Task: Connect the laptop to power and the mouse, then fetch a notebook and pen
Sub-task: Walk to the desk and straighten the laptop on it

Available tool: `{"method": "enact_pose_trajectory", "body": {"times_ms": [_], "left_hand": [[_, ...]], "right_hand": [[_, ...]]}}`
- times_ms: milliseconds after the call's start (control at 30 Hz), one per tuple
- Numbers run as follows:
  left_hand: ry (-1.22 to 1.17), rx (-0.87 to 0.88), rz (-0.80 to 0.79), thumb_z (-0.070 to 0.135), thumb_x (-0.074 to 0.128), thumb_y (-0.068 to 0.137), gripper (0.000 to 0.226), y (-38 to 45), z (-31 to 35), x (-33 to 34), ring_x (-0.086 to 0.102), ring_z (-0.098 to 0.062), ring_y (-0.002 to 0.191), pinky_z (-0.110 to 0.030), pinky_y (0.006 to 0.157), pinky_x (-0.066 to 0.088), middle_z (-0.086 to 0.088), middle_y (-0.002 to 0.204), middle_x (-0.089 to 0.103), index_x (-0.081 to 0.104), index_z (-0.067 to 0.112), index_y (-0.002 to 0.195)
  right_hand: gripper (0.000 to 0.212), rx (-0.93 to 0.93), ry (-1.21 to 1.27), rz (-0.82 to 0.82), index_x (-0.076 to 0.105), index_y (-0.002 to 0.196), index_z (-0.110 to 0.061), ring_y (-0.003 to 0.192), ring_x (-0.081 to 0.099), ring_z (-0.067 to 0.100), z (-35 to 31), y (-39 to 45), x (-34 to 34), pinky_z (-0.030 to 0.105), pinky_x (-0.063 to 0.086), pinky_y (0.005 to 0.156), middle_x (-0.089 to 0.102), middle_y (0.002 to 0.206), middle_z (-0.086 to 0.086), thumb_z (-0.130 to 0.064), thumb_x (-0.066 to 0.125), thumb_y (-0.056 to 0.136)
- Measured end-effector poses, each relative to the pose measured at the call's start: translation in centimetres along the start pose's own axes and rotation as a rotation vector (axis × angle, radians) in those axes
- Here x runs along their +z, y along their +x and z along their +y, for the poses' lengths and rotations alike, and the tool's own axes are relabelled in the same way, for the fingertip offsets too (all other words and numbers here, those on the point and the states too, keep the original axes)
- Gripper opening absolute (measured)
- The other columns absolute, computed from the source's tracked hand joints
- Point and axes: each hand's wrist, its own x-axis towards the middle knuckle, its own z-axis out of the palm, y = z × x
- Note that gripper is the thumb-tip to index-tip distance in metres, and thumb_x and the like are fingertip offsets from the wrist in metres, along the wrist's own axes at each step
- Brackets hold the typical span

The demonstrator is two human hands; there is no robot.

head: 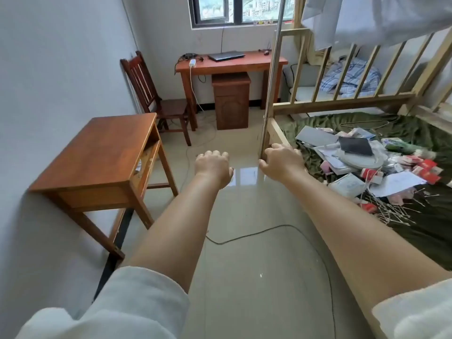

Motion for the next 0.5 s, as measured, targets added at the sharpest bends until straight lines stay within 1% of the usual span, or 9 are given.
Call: {"method": "enact_pose_trajectory", "body": {"times_ms": [33, 133, 233, 300, 400, 500], "left_hand": [[0.01, -0.014, -0.047, 0.036, 0.035, 0.1, 0.044, 0.9, 0.1, 0.8, 0.046, -0.028, 0.126, -0.035, 0.101, 0.039, -0.012, 0.135, 0.051, 0.043, 0.009, 0.133], [0.003, -0.044, -0.083, 0.036, 0.035, 0.1, 0.044, 5.4, 0.2, 3.7, 0.046, -0.027, 0.126, -0.035, 0.099, 0.041, -0.012, 0.135, 0.051, 0.043, 0.009, 0.133], [-0.02, -0.044, -0.152, 0.037, 0.035, 0.1, 0.045, 11.8, 0.3, 5.0, 0.047, -0.028, 0.125, -0.035, 0.099, 0.041, -0.012, 0.135, 0.05, 0.042, 0.009, 0.134], [-0.022, -0.059, -0.183, 0.037, 0.035, 0.1, 0.045, 16.7, 0.2, 5.0, 0.046, -0.028, 0.125, -0.035, 0.098, 0.042, -0.012, 0.136, 0.049, 0.04, 0.009, 0.135], [-0.048, -0.07, -0.246, 0.038, 0.034, 0.1, 0.046, 23.6, -0.1, 5.0, 0.044, -0.027, 0.128, -0.036, 0.098, 0.042, -0.011, 0.138, 0.047, 0.038, 0.01, 0.137], [-0.084, -0.097, -0.265, 0.038, 0.034, 0.1, 0.048, 30.0, -1.0, 4.9, 0.044, -0.028, 0.129, -0.037, 0.097, 0.043, -0.011, 0.14, 0.047, 0.037, 0.01, 0.138]], "right_hand": [[0.04, 0.011, -0.004, -0.04, 0.058, 0.117, -0.007, 0.128, 0.041, 0.028, 0.0, 0.9, 0.8, 0.041, 0.033, 0.107, 0.053, 0.131, 0.01, -0.035, 0.041, 0.093], [0.039, 0.004, 0.011, -0.087, 0.058, 0.115, -0.006, 0.125, 0.043, 0.029, 0.8, 5.7, 3.8, 0.041, 0.034, 0.106, 0.053, 0.128, 0.011, -0.034, 0.041, 0.094], [0.036, -0.027, 0.03, -0.122, 0.059, 0.114, -0.007, 0.123, 0.046, 0.028, 1.5, 12.2, 5.6, 0.037, 0.039, 0.099, 0.055, 0.126, 0.01, -0.031, 0.04, 0.094], [0.036, -0.052, 0.016, -0.138, 0.058, 0.117, -0.009, 0.124, 0.046, 0.027, 2.1, 17.1, 5.9, 0.035, 0.04, 0.098, 0.055, 0.13, 0.008, -0.03, 0.041, 0.094], [0.038, -0.085, 0.0, -0.178, 0.055, 0.124, -0.01, 0.127, 0.044, 0.027, 3.0, 24.2, 5.7, 0.036, 0.039, 0.1, 0.052, 0.135, 0.007, -0.03, 0.04, 0.095], [0.038, -0.103, 0.003, -0.174, 0.056, 0.123, -0.009, 0.126, 0.044, 0.029, 3.5, 31.2, 5.3, 0.037, 0.038, 0.101, 0.053, 0.134, 0.008, -0.03, 0.041, 0.094]]}}
